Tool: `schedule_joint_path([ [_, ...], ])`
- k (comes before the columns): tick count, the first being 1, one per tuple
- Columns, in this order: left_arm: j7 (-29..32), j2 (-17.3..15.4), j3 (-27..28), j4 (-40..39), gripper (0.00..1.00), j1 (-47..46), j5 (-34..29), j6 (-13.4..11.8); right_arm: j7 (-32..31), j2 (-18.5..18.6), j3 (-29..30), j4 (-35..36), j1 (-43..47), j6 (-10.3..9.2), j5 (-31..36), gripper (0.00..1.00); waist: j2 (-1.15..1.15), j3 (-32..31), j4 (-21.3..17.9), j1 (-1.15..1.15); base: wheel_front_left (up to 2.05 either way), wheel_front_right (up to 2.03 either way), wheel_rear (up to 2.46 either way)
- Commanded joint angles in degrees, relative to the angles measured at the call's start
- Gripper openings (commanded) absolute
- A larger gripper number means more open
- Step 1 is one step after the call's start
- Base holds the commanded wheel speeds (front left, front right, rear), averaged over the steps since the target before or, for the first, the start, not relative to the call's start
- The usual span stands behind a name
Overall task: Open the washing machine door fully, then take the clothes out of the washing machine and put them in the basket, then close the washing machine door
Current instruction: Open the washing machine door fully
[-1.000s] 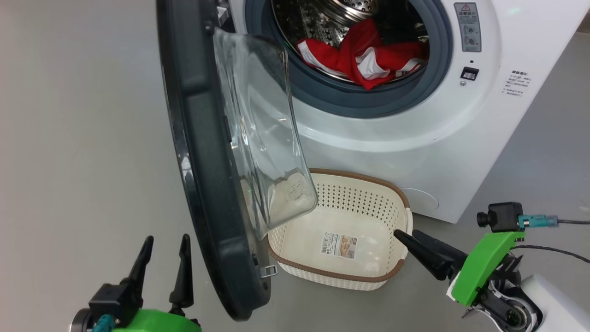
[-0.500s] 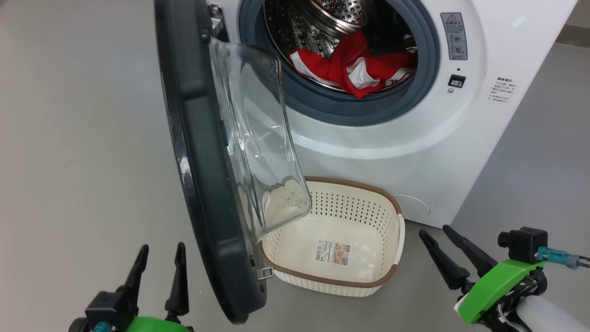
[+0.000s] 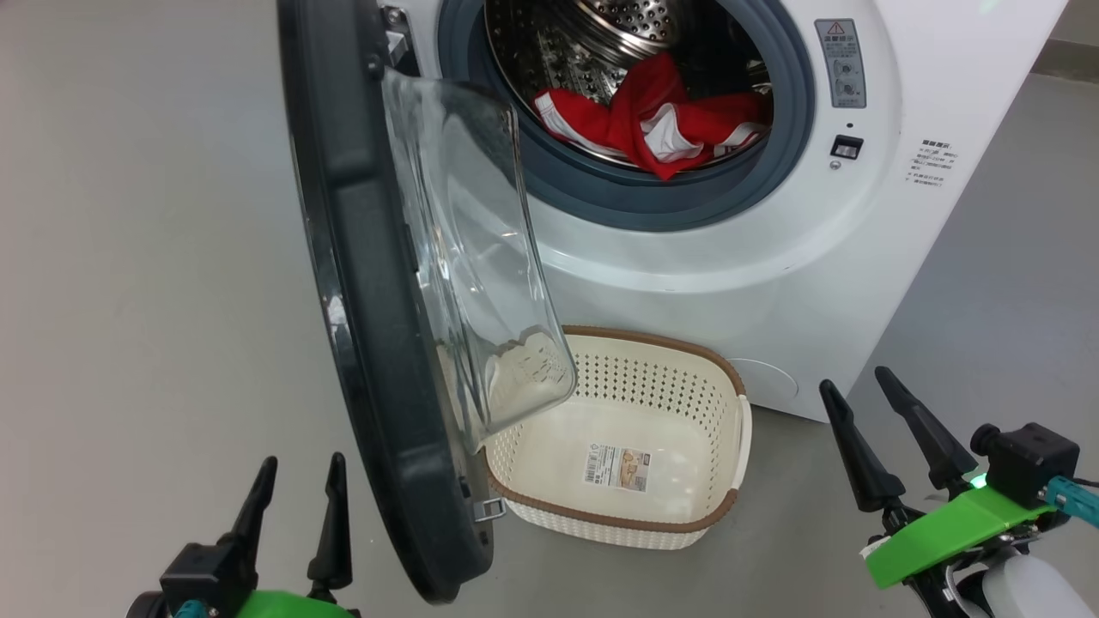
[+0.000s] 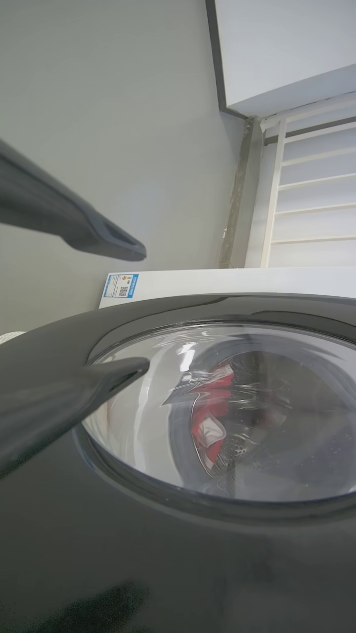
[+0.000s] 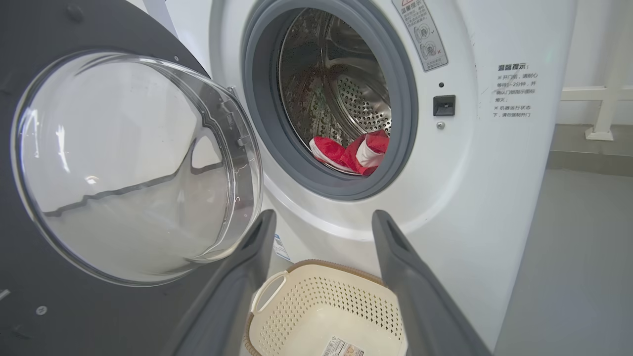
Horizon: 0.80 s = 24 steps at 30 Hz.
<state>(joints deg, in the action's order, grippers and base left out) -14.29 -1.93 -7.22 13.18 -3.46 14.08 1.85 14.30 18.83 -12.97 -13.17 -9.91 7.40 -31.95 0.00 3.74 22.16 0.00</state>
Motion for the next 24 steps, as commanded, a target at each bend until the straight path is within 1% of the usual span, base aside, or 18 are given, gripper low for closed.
schedule_joint_path([
  [1, -0.71, -0.95, 1.79, -1.14, 1.00, -0.80, -0.59, 0.38, 0.69, -0.32, 0.62, 2.29, 1.10, 0.09, 1.94, 1.00, 0.00, 0.02, 0.13, 0.00, 0.00, 0.00, 0.00],
  [5, -0.71, -0.95, 1.59, -1.18, 1.00, -0.84, -0.55, 0.40, 0.69, -1.09, 1.98, 3.33, 3.01, 0.09, 5.80, 1.00, 0.00, 0.01, 0.42, 0.00, 0.00, 0.00, 0.00],
  [11, -0.71, -0.95, 1.26, -1.28, 1.00, -0.47, -0.31, 0.27, 0.69, -3.83, 4.66, 3.75, 7.02, 0.09, 9.57, 1.00, 0.00, -0.14, 0.89, 0.00, 0.00, 0.00, 0.00],
  [17, -0.71, -0.95, 1.05, -1.33, 1.00, -0.03, -0.11, 0.02, 0.70, -5.23, 5.70, 2.71, 9.20, 0.09, 11.57, 1.00, 0.00, -0.30, 0.89, 0.00, 0.00, 0.00, 0.00],
  [24, -0.71, -0.95, 1.08, -1.45, 1.00, -0.05, -0.19, -0.01, 0.70, -5.26, 5.99, 2.37, 8.95, 0.09, 11.84, 1.00, 0.00, -0.46, 0.86, 0.00, 0.00, 0.00, 0.00],
])
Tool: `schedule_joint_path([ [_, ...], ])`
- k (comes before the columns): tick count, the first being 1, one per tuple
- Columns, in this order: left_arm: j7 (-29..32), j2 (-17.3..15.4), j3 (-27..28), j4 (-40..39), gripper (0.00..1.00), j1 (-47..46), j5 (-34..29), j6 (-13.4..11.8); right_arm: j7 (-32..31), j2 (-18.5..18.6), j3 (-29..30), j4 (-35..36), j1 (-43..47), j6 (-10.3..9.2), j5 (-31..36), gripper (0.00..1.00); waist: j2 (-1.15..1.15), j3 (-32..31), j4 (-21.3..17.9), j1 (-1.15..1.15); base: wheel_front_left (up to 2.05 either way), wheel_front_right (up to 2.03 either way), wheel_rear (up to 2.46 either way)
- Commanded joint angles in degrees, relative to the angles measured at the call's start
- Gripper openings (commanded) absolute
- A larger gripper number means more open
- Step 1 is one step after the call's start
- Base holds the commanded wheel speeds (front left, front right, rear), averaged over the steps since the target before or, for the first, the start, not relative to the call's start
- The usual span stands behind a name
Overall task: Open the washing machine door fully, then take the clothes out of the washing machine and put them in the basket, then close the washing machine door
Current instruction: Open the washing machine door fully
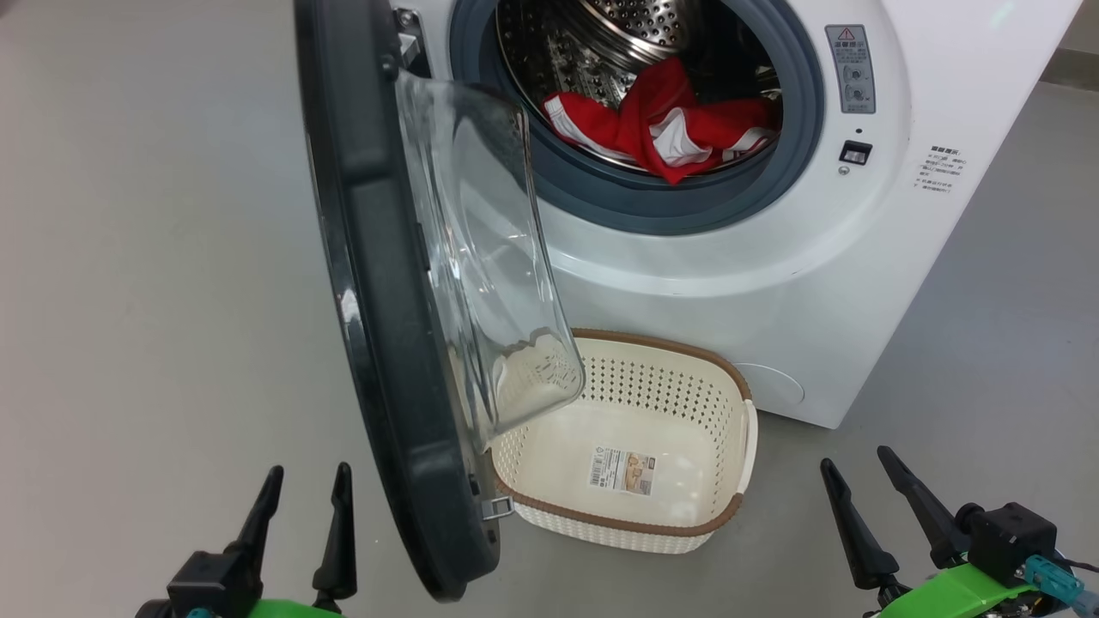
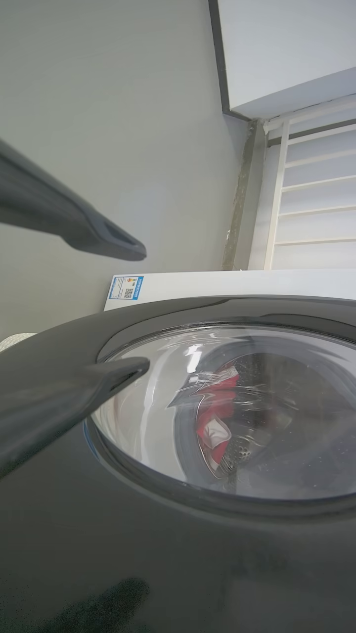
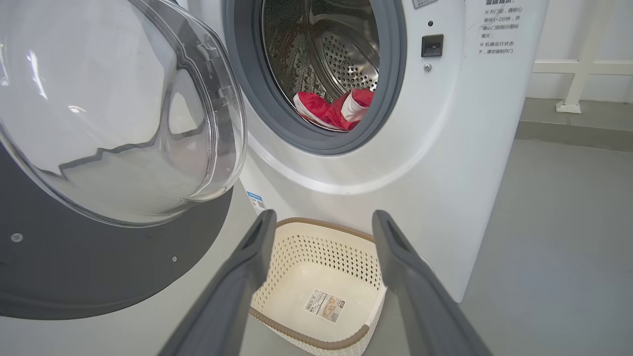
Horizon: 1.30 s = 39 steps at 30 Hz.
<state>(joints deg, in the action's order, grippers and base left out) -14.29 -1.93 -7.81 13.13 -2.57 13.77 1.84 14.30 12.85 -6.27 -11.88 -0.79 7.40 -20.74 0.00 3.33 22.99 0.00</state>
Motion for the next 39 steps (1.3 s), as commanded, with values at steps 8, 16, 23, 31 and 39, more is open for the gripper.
schedule_joint_path([
  [8, -0.71, -0.95, 2.28, -2.30, 0.49, -1.15, 0.15, -0.18, 0.70, 0.37, 0.46, 1.35, -0.09, 0.09, 1.07, 1.00, 0.00, -0.52, 0.42, 0.00, 0.00, 0.00, 0.00],
  [16, -0.71, -0.95, 7.07, -12.54, 0.00, -3.79, -1.08, -0.39, 0.70, 0.14, 0.98, 1.42, 0.35, 0.09, 1.18, 1.00, 0.00, -0.98, 0.93, 0.00, 0.00, 0.00, 0.00],
  [23, -0.71, -0.95, 6.21, -29.33, 0.00, -5.00, 2.15, -1.30, 0.70, 0.11, 1.56, 1.74, 0.50, 0.09, 1.26, 1.00, 0.00, -1.17, 1.11, 0.00, 0.00, 0.00, 0.00],
  [31, -0.71, -0.95, -5.79, -40.21, 0.00, -2.60, 4.67, 2.63, 0.70, 0.26, 1.90, 2.05, 0.15, 0.09, 1.31, 1.00, 0.00, -1.01, 0.97, 0.00, 0.00, 0.00, 0.00],
  [39, -0.21, -1.24, -19.29, -32.76, 0.00, 2.43, 6.35, 4.88, 0.70, 0.31, 1.69, 2.37, -0.28, 0.09, 1.39, 1.00, 0.00, -0.43, 1.03, 0.00, 0.00, 0.00, 0.00],
])
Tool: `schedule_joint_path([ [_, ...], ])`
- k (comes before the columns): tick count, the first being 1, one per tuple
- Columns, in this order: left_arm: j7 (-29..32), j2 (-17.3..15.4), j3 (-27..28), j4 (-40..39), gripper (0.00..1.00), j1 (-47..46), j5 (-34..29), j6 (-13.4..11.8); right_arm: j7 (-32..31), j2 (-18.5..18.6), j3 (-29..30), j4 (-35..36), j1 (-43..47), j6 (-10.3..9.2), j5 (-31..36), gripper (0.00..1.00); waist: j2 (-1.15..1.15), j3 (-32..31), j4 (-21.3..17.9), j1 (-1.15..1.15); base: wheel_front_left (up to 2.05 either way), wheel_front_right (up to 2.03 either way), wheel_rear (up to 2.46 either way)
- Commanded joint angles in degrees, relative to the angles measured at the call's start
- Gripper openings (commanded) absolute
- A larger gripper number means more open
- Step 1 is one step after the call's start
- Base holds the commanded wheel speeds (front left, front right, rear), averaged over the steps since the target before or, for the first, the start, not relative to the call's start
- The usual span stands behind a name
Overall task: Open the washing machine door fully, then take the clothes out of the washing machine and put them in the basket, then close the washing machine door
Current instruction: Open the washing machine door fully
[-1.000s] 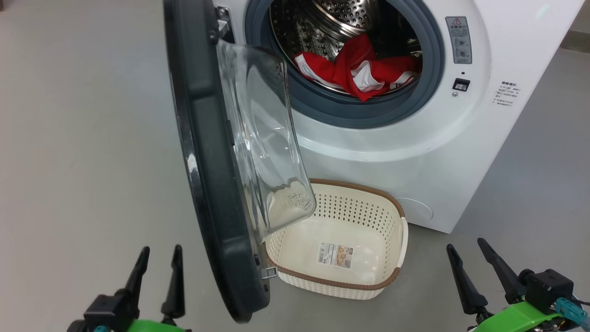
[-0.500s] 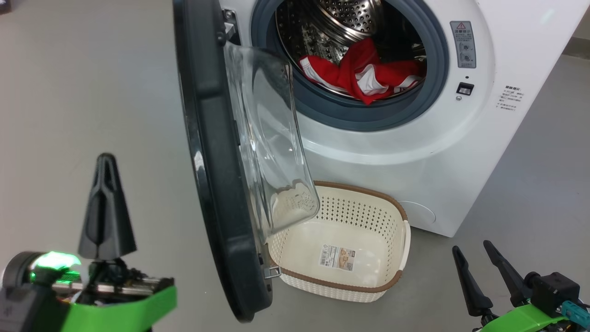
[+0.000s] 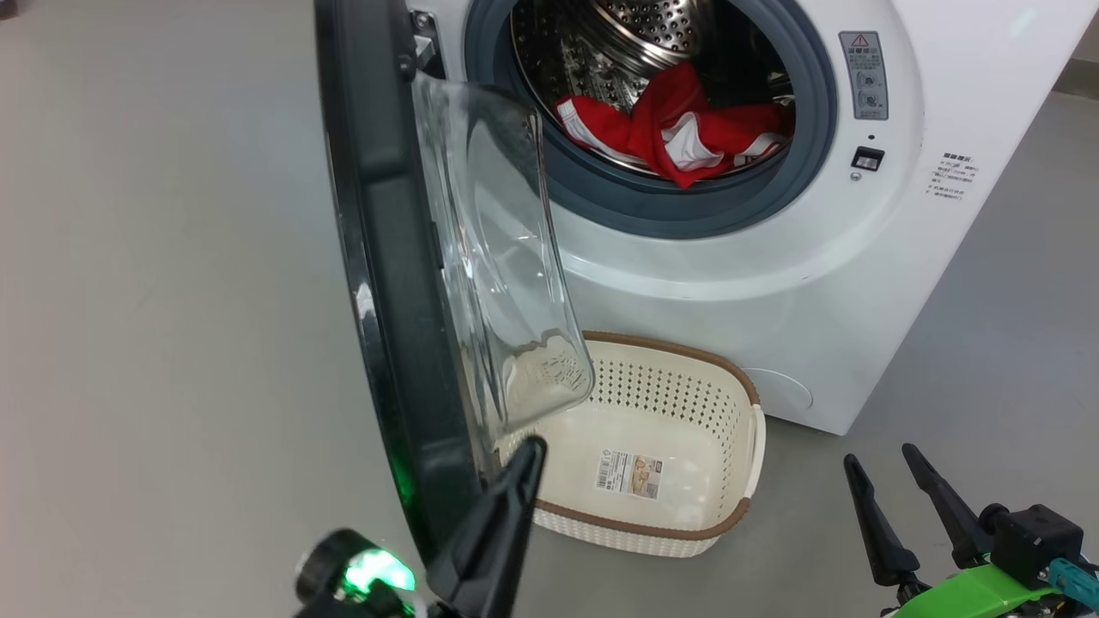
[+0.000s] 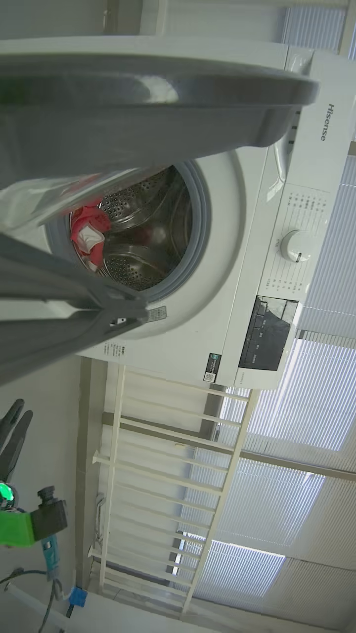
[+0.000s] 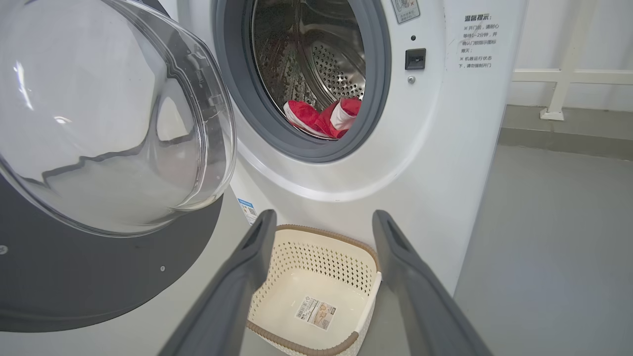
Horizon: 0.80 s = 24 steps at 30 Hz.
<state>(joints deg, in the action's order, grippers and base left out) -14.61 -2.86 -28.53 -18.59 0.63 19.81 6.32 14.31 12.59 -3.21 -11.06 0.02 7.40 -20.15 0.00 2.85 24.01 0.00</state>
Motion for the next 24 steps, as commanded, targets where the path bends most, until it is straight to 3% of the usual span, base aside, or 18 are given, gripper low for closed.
schedule_joint_path([
  [1, 0.22, -0.53, 0.53, 0.58, 0.00, -0.54, 0.54, 0.49, 0.69, 0.57, -1.44, 1.57, -1.16, 0.09, 0.82, 1.00, 0.00, 0.13, 0.01, 0.00, 0.00, 0.00, 0.00],
  [12, 0.70, -0.80, -0.90, 15.62, 0.00, -1.52, 0.38, -1.14, 0.69, 0.77, -2.19, 1.57, -1.57, 0.09, 0.66, 1.00, 0.00, 0.36, -0.02, 0.00, 0.00, 0.00, 0.00],
  [24, 0.03, -0.48, 1.79, 19.51, 0.00, -2.16, 1.40, -4.77, 0.69, 0.38, -2.49, 1.73, -1.48, 0.09, 0.79, 1.00, 0.00, 0.04, 0.03, 0.00, 0.00, 0.00, 0.00],
])
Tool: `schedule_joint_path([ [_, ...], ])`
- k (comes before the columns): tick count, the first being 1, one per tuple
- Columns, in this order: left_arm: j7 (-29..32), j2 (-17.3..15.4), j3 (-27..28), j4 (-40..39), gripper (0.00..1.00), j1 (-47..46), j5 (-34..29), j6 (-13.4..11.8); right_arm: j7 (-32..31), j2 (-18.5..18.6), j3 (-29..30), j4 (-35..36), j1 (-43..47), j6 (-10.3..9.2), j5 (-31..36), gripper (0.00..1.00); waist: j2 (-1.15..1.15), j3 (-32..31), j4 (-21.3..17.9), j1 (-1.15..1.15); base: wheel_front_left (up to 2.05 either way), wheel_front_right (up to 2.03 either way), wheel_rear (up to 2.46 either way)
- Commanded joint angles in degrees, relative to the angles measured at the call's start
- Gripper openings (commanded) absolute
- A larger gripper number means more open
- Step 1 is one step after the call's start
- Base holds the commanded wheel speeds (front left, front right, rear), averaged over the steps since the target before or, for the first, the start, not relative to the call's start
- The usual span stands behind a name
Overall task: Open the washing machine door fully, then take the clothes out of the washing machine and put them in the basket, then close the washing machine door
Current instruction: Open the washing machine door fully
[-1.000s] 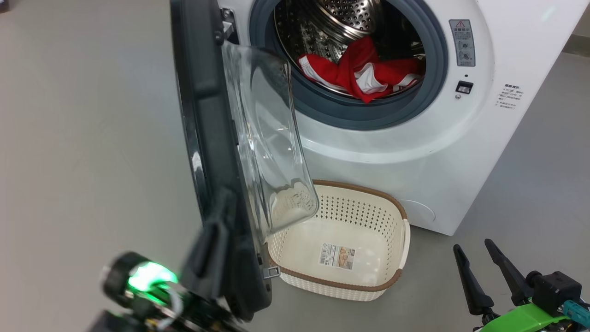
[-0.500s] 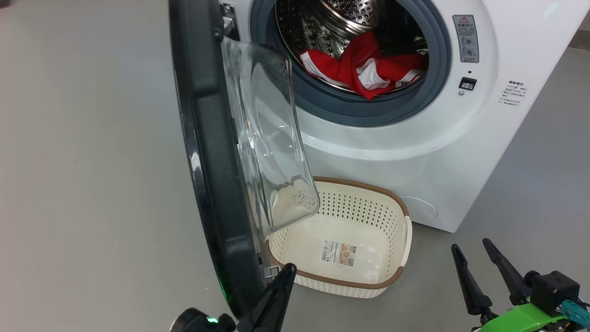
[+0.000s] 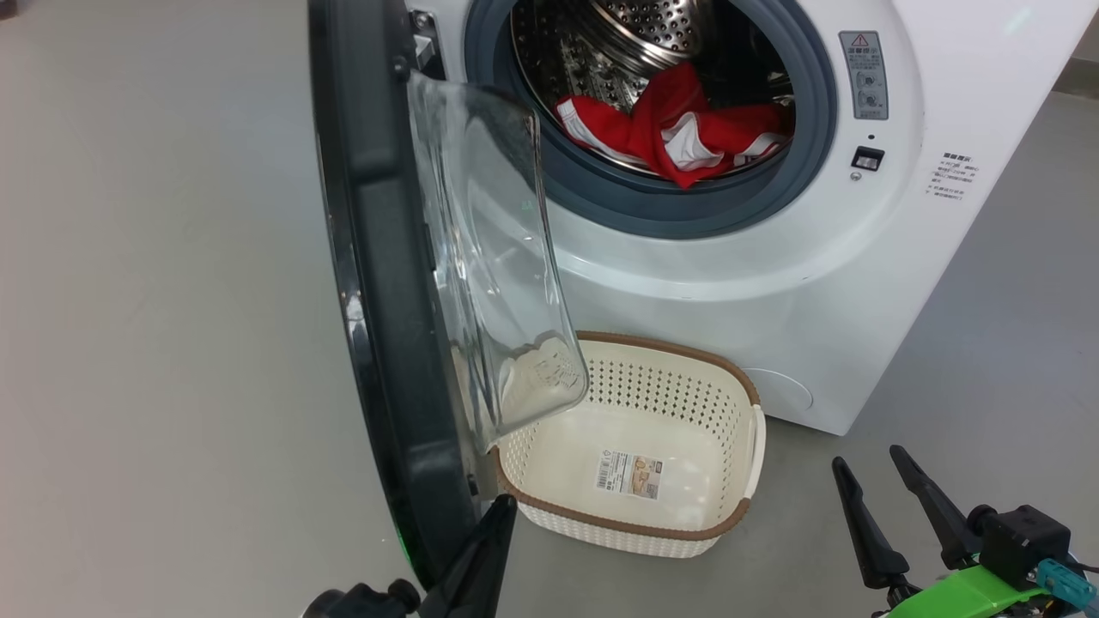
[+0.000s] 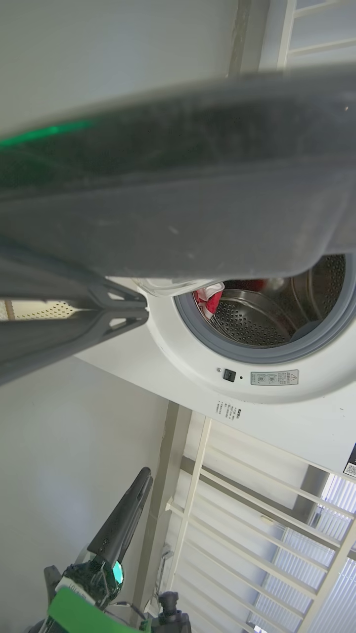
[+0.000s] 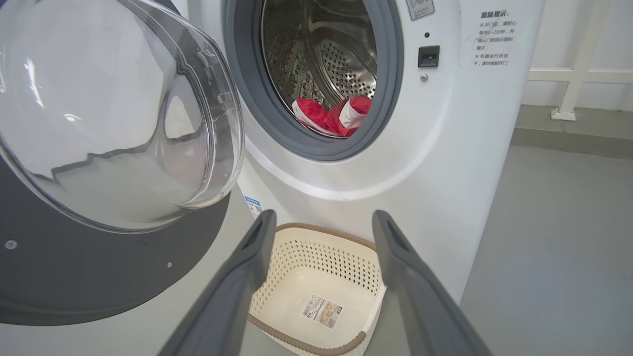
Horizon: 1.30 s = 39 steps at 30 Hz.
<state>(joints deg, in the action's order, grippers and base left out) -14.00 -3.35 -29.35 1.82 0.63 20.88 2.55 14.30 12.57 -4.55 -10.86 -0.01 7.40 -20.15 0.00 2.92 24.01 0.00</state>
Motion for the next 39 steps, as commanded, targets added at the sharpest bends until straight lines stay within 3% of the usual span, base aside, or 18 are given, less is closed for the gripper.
schedule_joint_path([
  [1, -0.61, -0.04, 2.94, -0.83, 0.00, -2.08, 0.39, -1.23, 0.70, 0.32, -1.17, 1.54, -1.43, 0.09, 0.81, 1.00, 0.00, -0.05, 0.07, 0.00, 0.00, 0.00, 0.00],
  [12, -0.89, -1.32, 7.61, -2.48, 0.00, -0.05, 0.41, -4.24, 0.70, 0.11, -1.62, 1.76, -1.06, 0.09, 1.01, 1.00, 0.00, 0.39, 2.17, 0.00, 0.00, 0.00, 0.00],
  [20, -0.97, -3.53, 14.67, -3.27, 0.00, -0.21, 0.58, -6.33, 0.70, 0.36, -2.17, 1.94, -1.89, 0.09, 1.21, 1.00, 0.00, 1.70, 4.02, 0.00, 0.00, 0.00, 0.00],
  [29, -0.99, -5.04, 24.94, 0.03, 0.00, -5.74, 0.10, -5.98, 0.70, 1.04, -3.03, 2.26, -3.17, 0.09, 1.36, 1.00, 0.00, 4.32, 4.11, 0.00, 0.00, 0.00, 0.00],
  [39, -0.99, -5.50, 35.89, 6.49, 0.00, -12.43, -0.63, -3.77, 0.70, 2.43, -3.92, 2.16, -5.21, 0.09, 1.06, 1.00, 0.00, 7.18, 2.58, 0.00, 0.00, 0.00, 0.00],
])
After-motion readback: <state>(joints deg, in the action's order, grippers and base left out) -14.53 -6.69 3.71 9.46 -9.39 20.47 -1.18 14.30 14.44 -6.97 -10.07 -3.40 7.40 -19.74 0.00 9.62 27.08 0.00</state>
